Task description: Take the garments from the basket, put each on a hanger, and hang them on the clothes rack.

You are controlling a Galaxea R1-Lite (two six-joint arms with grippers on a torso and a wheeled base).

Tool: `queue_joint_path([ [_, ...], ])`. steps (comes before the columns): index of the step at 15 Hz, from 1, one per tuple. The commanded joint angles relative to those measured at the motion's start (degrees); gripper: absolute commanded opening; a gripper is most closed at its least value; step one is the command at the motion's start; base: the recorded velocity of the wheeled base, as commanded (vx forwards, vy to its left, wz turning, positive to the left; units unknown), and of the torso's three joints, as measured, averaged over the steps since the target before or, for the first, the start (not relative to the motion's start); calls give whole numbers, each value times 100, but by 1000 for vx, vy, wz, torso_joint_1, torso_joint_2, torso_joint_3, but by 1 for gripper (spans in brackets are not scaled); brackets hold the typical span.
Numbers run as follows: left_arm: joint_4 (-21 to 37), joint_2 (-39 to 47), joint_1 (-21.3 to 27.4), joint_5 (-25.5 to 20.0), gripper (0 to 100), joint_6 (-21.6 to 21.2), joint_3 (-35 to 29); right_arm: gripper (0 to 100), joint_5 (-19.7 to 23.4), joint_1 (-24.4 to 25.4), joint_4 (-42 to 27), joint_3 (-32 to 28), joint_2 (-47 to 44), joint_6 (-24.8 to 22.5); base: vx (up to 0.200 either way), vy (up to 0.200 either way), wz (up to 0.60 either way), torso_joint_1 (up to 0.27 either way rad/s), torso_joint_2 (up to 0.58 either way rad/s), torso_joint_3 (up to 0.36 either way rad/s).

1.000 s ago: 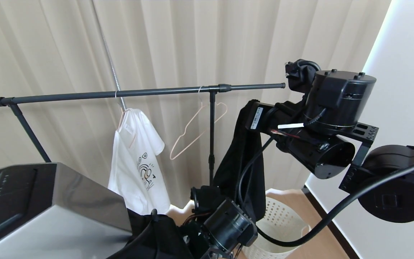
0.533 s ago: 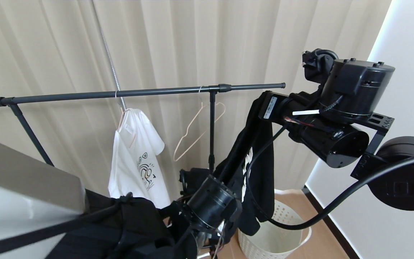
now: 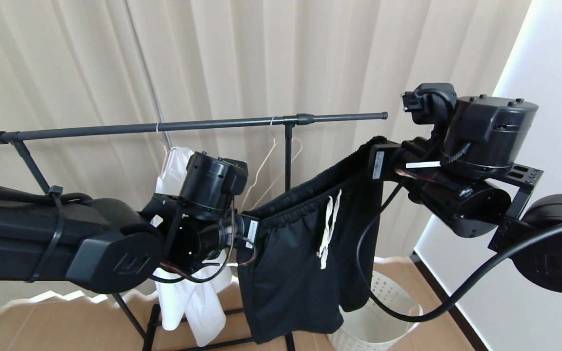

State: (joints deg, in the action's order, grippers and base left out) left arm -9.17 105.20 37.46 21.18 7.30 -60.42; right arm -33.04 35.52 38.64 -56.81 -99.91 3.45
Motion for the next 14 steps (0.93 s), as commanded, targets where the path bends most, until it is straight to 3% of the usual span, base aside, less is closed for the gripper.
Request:
queue_joint_path([
  [1, -208, -88, -99, 1, 0, 34, 144, 0, -107, 69, 91, 513, 253, -468, 0, 0, 0, 0, 0, 0],
  [4, -903, -61, -160, -184, 0, 61, 355, 0, -80, 227, 222, 724, 376, -530, 0, 0, 0, 0, 0, 0],
  [14, -1333, -413, -178, -114, 0, 149, 320, 0, -54, 438, 135, 935, 86, -538, 0, 0, 0, 0, 0, 0],
])
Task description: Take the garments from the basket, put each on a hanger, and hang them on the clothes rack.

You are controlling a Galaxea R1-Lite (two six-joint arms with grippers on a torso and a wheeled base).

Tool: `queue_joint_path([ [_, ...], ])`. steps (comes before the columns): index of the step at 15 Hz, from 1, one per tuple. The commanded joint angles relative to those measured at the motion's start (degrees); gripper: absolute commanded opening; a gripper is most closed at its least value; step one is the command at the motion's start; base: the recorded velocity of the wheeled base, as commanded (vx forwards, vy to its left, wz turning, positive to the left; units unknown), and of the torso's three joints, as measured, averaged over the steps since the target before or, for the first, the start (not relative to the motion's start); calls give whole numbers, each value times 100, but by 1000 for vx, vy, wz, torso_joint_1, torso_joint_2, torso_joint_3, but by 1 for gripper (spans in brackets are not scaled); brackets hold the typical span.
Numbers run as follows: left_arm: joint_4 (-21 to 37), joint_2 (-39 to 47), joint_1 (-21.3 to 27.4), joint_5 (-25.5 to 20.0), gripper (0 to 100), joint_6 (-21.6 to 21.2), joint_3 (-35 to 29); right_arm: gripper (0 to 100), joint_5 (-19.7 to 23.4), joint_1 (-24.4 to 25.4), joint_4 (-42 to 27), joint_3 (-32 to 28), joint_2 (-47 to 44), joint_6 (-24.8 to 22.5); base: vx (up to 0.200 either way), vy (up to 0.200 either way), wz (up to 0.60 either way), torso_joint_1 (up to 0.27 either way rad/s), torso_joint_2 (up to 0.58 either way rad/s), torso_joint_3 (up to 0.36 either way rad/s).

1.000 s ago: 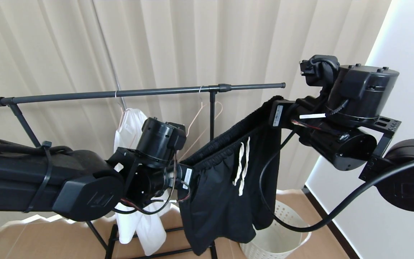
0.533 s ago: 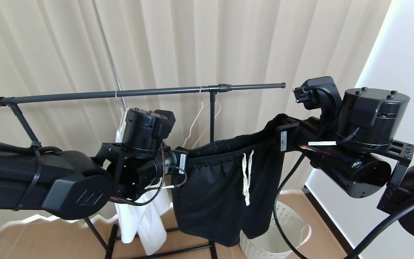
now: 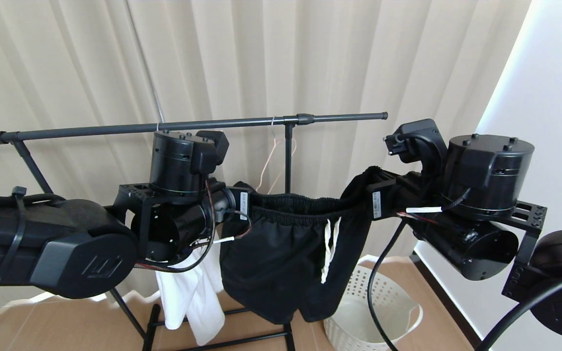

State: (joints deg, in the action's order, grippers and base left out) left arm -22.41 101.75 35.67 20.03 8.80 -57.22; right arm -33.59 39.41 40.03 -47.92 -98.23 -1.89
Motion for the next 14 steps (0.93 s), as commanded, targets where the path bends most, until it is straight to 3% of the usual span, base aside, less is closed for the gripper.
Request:
queue_joint_path([
  [1, -9, -86, 1, 19, 0, 34, -17, 0, 1, 67, -4, 81, -144, 4, 0, 0, 0, 0, 0, 0],
  [6, -291, -77, -7, 291, 0, 69, -26, 0, 63, 75, -426, 213, -170, 4, 0, 0, 0, 0, 0, 0],
  [11, -291, -59, 45, 300, 0, 60, 9, 0, 827, 67, -1252, 213, -73, 250, 0, 0, 0, 0, 0, 0],
  [12, -291, -59, 54, 300, 0, 60, 1, 100, 915, 67, -1332, 275, -108, 259, 0, 0, 0, 0, 0, 0],
  [14, -299, -68, 72, 309, 0, 69, -17, 100, 1214, 67, -1349, 459, -126, 250, 0, 0, 0, 0, 0, 0],
])
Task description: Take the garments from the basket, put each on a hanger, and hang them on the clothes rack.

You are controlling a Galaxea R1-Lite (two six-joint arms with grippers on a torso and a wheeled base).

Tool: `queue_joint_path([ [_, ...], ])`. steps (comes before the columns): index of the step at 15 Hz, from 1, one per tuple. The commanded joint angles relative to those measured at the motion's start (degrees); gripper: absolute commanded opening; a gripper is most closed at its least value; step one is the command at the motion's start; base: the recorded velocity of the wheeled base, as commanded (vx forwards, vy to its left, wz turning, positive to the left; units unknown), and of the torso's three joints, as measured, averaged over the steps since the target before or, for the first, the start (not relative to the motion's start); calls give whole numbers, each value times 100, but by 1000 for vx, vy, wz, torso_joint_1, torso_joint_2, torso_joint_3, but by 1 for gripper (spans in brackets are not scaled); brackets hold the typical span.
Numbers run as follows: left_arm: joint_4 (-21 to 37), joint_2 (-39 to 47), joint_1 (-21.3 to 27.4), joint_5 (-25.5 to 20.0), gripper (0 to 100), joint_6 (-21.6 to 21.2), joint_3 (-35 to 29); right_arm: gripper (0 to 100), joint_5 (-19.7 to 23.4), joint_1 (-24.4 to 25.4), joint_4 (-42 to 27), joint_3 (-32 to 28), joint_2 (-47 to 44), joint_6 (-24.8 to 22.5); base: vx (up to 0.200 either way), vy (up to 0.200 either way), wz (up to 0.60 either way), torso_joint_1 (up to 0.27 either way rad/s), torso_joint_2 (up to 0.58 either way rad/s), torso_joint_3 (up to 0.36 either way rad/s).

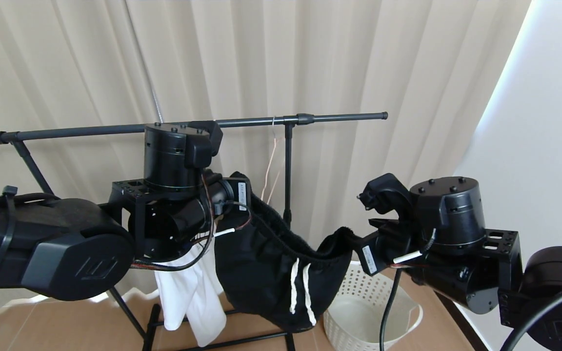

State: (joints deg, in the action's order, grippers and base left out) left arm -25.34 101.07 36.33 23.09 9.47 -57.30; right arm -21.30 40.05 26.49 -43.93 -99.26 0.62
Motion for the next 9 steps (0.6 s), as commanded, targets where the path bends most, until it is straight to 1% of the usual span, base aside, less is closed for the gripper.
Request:
queue_joint_path([
  [1, -6, -17, 32, 3, 0, 11, -10, 100, 222, 12, 5, 201, -41, -18, 0, 0, 0, 0, 0, 0],
  [2, -6, -26, 32, 3, 0, 37, -27, 100, 442, 65, 5, 342, -50, -36, 0, 0, 0, 0, 0, 0],
  [3, -6, -26, 32, 3, 0, 55, -36, 100, 513, 91, 14, 386, -50, -53, 0, 0, 0, 0, 0, 0],
  [4, -6, -35, 41, 38, 0, 143, -89, 100, 996, 144, 58, 632, -24, -212, 0, 0, 0, 0, 0, 0],
  [6, -6, -35, 41, 196, 0, 151, -142, 100, 1321, 214, 102, 860, -24, -440, 0, 0, 0, 0, 0, 0],
  [7, -6, -35, 50, 214, 0, 151, -150, 100, 1471, 249, 111, 895, -32, -466, 0, 0, 0, 0, 0, 0],
  [8, -6, -35, 120, 214, 0, 151, -133, 100, 1769, 408, 243, 887, -41, -405, 0, 0, 0, 0, 0, 0],
  [9, -6, -26, 147, 214, 0, 143, -115, 100, 1954, 495, 541, 878, -59, -229, 0, 0, 0, 0, 0, 0],
])
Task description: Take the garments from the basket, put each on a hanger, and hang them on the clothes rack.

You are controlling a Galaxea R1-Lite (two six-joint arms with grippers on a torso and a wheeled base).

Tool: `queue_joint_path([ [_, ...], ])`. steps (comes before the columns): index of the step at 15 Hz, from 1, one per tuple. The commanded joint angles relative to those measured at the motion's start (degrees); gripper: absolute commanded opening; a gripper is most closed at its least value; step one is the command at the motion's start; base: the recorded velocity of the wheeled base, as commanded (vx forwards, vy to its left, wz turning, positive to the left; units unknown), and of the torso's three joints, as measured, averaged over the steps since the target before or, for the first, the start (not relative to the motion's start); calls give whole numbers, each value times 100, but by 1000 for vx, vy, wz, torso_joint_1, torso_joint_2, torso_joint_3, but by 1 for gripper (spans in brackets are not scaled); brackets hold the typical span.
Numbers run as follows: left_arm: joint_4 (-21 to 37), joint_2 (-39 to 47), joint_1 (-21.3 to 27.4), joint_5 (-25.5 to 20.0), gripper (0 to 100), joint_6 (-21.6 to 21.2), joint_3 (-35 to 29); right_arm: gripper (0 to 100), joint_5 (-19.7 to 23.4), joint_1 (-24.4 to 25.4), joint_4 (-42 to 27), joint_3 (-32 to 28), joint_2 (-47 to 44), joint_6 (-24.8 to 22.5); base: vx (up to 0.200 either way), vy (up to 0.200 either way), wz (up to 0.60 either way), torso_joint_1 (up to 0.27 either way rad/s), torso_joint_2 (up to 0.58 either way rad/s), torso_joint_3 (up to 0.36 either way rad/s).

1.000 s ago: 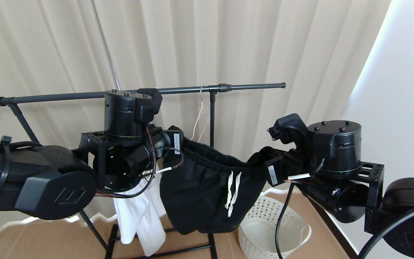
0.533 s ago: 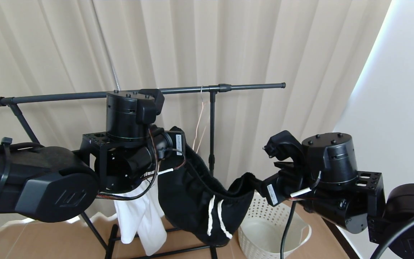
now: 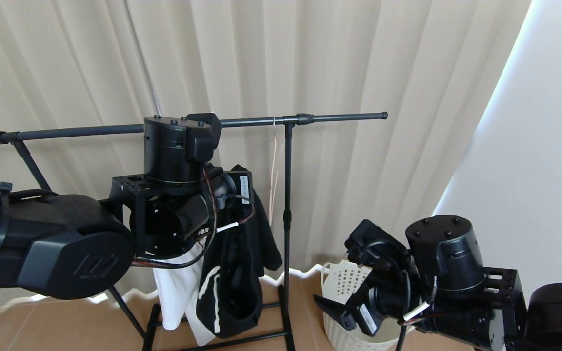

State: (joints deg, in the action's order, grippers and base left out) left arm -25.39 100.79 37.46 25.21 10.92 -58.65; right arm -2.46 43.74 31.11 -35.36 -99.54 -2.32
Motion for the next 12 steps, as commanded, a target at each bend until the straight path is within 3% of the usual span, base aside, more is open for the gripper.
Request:
queue_joint_path([
  [1, -1, 2, 59, 10, 0, -2, 20, 100, 150, 240, 492, -6, -75, 539, 0, 0, 0, 0, 0, 0],
  [3, -1, 11, 86, 10, 0, -2, 29, 100, 97, 557, 1169, -313, -347, 1647, 0, 0, 0, 0, 0, 0],
  [9, -1, 11, 244, 37, 0, -2, 90, 100, -703, 609, 1600, -832, -1182, 1893, 0, 0, 0, 0, 0, 0],
  [12, -1, 2, 341, 37, 0, 6, 117, 100, -808, 609, 1741, -902, -1551, 1884, 0, 0, 0, 0, 0, 0],
])
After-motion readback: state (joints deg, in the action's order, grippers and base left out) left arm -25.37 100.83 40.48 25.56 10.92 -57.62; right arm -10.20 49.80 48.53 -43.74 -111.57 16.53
